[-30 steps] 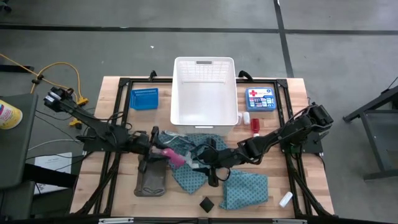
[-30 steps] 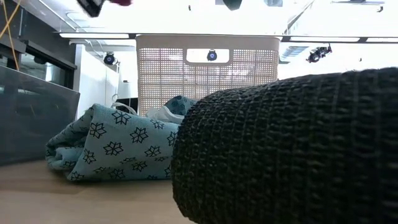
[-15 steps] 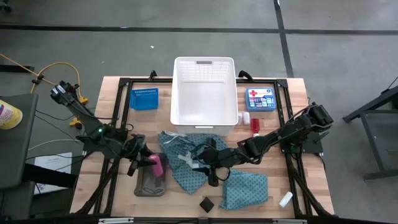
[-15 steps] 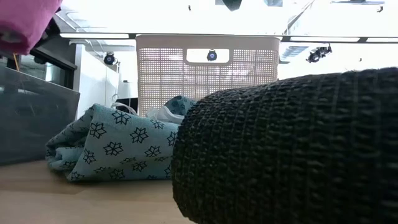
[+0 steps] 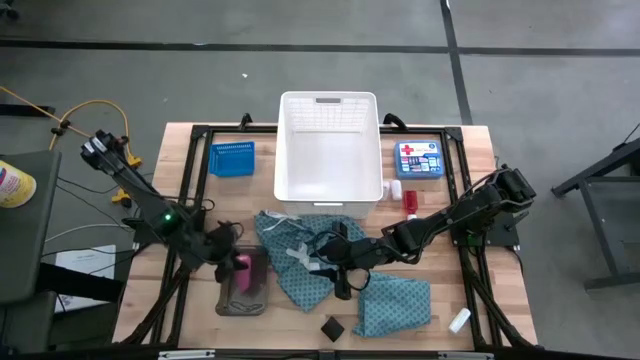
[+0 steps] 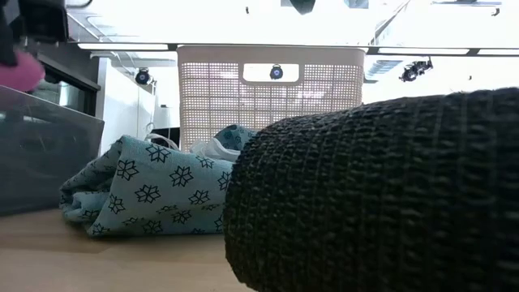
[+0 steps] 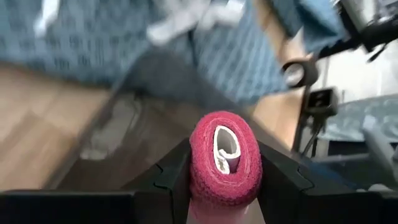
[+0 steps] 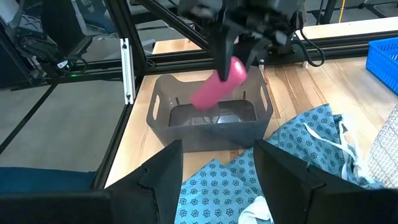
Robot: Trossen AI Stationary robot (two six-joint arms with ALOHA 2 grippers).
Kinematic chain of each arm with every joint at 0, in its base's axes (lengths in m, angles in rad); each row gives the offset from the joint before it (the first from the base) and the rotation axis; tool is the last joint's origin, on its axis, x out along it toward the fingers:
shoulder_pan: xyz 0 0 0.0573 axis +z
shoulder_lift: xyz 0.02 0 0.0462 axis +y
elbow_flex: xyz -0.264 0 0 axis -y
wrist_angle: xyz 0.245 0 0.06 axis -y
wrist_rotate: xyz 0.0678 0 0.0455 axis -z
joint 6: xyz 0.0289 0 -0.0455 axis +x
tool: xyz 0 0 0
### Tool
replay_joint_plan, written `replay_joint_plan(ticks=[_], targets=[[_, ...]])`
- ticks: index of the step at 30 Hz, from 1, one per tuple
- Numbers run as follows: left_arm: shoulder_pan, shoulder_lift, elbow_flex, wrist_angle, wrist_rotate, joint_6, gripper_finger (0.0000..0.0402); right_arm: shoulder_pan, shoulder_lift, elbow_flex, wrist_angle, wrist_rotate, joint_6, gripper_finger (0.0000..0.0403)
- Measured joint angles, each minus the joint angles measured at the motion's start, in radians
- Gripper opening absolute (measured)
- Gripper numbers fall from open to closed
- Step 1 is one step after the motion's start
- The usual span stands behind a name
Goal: Pick & place medical supplies in basket/bin
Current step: Put the pink bandage into the black bin
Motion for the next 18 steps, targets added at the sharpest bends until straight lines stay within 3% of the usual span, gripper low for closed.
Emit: replay_joint_plan(ticks=[7, 18], targets=[[0.0, 0.115, 0.0, 0.089, 0.073, -0.02, 0.0136, 0.0, 0.0, 0.0, 0.0, 0.0, -0.002, 0.0183], [0.002, 0.123, 0.0, 0.108, 0.075, 0.034, 0.0136, 0.0, 0.0, 0.0, 0.001, 0.0, -0.002, 0.0183]])
